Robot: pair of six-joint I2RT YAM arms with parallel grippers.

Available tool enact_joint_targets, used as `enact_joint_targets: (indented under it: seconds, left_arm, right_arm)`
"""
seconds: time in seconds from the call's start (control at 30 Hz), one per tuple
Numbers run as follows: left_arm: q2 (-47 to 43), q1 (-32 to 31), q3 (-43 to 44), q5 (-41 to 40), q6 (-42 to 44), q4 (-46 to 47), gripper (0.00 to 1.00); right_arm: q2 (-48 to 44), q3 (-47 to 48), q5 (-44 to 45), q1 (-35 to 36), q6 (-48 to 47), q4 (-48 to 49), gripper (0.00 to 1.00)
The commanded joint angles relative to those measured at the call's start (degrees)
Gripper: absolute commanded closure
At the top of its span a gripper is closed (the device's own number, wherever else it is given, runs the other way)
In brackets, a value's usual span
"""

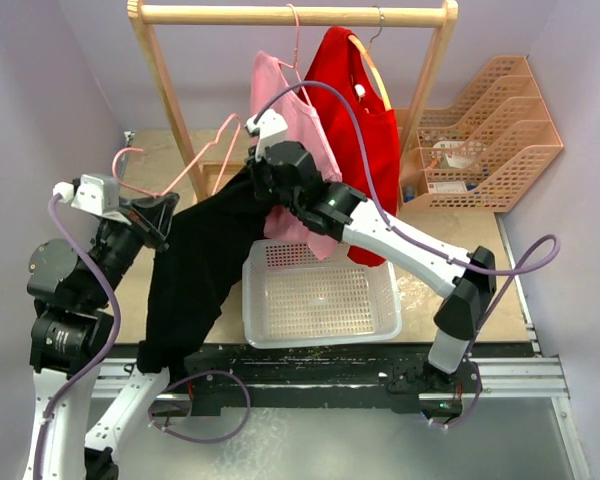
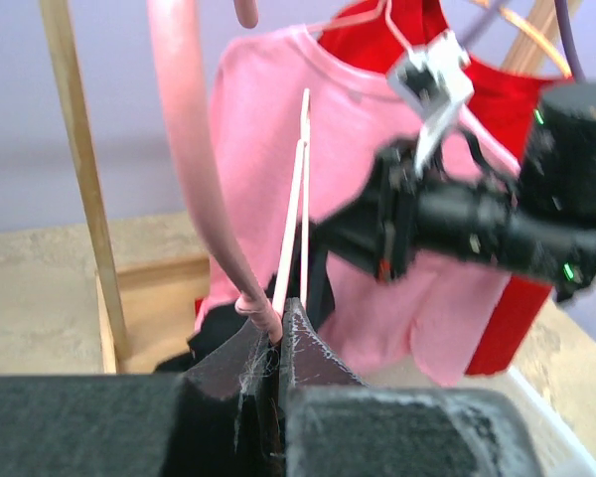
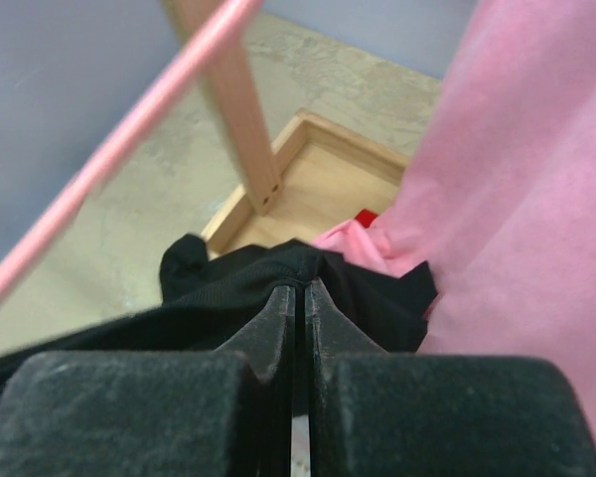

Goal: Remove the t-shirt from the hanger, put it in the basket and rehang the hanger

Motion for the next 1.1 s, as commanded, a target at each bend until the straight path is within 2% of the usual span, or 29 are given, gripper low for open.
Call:
enact_joint_targets:
  seconds: [0.0, 0.27, 0.47, 1.07]
  left_arm:
    - [2.8, 0.2, -0.2, -5.2, -2.6, 16.0, 1.0]
    - [14.4, 0.3, 2.1, -11.1, -2.1, 23.7, 1.0]
    - [22.1, 0.3, 6.2, -11.2, -2.0, 28.3, 1.0]
    - [48.1, 0.2, 34.6, -14.3, 8.6, 27.5, 1.0]
  right_arm:
    - [-6.4, -2.7, 2.0, 3.9, -5.3, 4.6, 1.0]
    - [-14.4, -3.6, -7.8, 4.9, -6.0, 4.9, 1.0]
    - [-17.6, -3.3, -10.7, 4.9, -6.3, 4.9, 1.0]
    - [-19.8, -13.4, -15.3, 5.2, -1.7, 10.2, 1.0]
